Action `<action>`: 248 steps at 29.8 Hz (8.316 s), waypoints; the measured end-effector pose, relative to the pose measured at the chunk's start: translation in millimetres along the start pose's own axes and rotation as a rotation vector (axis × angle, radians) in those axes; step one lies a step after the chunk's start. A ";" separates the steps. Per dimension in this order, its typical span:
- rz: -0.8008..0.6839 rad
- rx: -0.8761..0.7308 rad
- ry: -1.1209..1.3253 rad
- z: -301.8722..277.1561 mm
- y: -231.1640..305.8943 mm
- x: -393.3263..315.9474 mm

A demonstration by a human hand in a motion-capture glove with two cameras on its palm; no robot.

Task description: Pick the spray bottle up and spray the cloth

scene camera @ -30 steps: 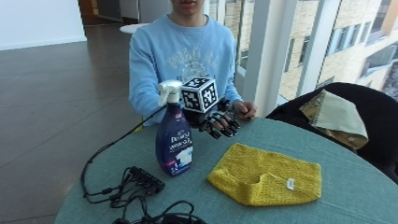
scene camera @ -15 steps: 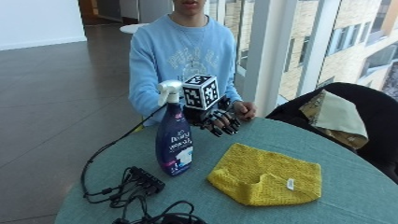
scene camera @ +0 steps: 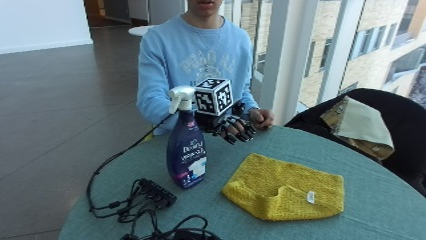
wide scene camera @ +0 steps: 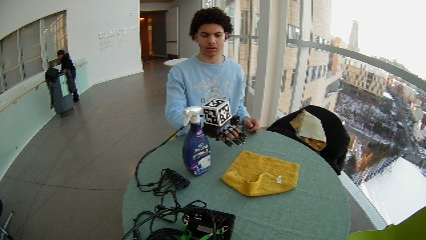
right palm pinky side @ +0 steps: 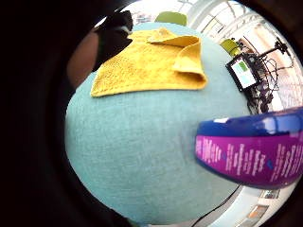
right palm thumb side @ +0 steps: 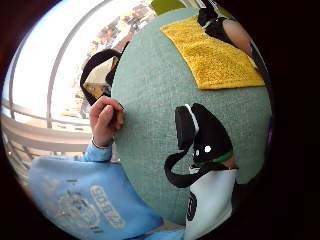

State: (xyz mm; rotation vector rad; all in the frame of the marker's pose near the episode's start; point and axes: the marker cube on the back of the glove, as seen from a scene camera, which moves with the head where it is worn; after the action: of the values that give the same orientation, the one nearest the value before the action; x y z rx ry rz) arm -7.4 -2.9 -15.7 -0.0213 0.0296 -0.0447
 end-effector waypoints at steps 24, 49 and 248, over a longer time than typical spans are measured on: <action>0.442 0.325 -0.311 -57.4 122.1 58.4; 0.700 0.877 -0.476 -39.9 39.8 142.5; -0.144 0.134 -1.268 -78.4 -135.2 -80.9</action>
State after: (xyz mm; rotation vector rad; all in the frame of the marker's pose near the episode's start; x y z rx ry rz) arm -96.6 -135.9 -88.7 0.0854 -1.2430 -0.1708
